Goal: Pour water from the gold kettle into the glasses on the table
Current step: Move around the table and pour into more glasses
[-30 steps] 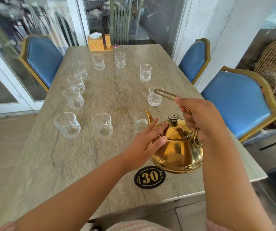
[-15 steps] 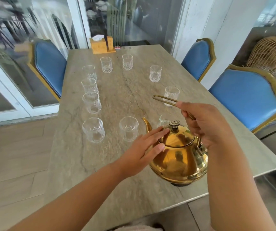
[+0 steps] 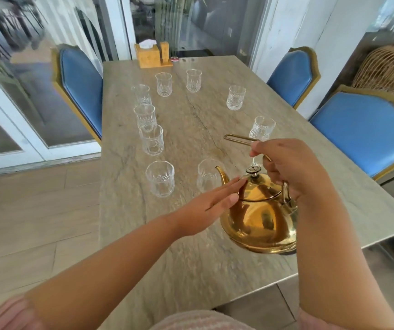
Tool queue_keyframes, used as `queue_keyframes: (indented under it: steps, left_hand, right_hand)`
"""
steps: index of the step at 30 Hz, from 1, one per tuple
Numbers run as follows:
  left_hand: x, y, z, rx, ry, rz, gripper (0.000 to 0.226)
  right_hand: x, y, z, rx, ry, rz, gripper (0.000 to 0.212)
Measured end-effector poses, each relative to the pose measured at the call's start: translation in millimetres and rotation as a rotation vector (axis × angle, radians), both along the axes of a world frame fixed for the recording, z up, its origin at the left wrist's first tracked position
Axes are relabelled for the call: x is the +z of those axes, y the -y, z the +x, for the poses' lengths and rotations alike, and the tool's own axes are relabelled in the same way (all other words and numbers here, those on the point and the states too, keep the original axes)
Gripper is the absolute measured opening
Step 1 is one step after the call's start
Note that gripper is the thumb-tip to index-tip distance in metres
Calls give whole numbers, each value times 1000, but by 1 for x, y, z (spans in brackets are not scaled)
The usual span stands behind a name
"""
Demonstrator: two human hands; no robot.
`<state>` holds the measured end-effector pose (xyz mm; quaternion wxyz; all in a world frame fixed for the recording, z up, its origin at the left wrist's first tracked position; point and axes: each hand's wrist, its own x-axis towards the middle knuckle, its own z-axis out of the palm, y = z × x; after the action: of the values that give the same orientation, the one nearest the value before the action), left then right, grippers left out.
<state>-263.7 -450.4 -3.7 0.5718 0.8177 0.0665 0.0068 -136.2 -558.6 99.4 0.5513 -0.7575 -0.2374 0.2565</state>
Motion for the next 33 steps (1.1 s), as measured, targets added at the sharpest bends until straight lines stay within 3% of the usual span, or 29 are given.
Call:
queue_keyframes:
  steps: [6, 17, 33]
  left_hand:
    - [-3, 3, 3, 24, -2, -114, 49]
    - [1, 11, 9, 62, -14, -183, 41]
    - [2, 16, 15, 91, -11, -223, 51]
  right_hand:
    - [3, -6, 4, 81, 69, -90, 24]
    - [6, -16, 16, 156, 153, -172, 26]
    - [9, -21, 22, 190, 230, -236, 26]
